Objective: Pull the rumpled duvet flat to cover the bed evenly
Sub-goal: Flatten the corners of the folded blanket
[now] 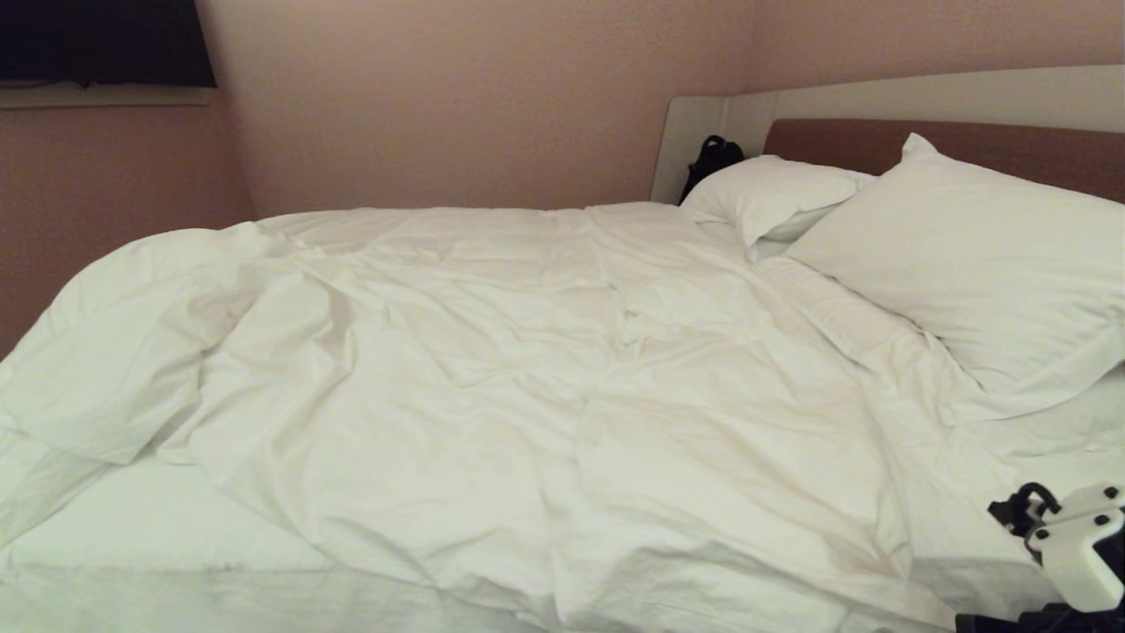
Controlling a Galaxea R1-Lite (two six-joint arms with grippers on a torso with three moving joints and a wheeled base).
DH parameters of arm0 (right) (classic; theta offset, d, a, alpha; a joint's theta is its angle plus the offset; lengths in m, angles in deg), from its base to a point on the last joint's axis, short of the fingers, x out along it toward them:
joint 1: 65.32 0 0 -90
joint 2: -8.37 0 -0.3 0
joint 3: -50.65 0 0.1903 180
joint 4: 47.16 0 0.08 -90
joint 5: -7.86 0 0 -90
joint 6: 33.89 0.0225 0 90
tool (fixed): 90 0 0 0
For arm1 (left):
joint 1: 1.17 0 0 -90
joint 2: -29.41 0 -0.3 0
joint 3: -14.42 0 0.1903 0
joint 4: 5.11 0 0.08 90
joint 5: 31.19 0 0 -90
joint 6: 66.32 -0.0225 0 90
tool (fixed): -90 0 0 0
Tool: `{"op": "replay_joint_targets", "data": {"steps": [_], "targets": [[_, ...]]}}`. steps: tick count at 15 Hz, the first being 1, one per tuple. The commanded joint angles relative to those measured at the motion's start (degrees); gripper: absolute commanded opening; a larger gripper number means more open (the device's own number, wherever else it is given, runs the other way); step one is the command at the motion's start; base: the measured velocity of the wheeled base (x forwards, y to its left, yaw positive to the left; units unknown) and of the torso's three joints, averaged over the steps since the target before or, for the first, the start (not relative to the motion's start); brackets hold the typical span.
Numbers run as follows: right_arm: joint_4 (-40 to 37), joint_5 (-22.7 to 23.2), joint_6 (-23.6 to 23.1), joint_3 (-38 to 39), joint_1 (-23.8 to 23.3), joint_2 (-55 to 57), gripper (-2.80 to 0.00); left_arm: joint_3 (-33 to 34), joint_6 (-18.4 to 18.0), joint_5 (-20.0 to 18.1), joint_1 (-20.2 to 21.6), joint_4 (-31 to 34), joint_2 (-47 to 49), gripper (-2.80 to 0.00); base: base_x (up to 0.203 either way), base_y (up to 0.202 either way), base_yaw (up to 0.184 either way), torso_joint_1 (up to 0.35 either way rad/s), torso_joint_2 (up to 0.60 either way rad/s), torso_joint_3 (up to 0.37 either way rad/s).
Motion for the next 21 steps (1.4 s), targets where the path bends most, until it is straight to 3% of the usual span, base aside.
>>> {"op": "replay_joint_targets", "data": {"steps": [1,8,14,21], "targets": [[-0.06,0.57,0.23,0.00,0.04,0.53,-2.80,0.00,0.04,0.01,0.00,0.00,0.00,-2.80,0.000,0.000,0.000,0.000,0.00,0.000],[-1.58,1.13,0.50,1.15,-0.36,-4.04,-2.80,0.00,0.09,0.01,0.00,-0.04,0.00,-2.80,0.000,0.000,0.000,0.000,0.00,0.000],[-11.79,0.02,0.34,2.53,-12.02,-14.88,-2.80,0.00,0.01,0.01,0.00,-0.04,0.00,-2.80,0.000,0.000,0.000,0.000,0.00,0.000],[-19.94,-1.18,0.22,9.53,-12.65,-26.36,-2.80,0.00,0.02,0.01,0.00,0.05,0.00,-2.80,0.000,0.000,0.000,0.000,0.00,0.000]]}}
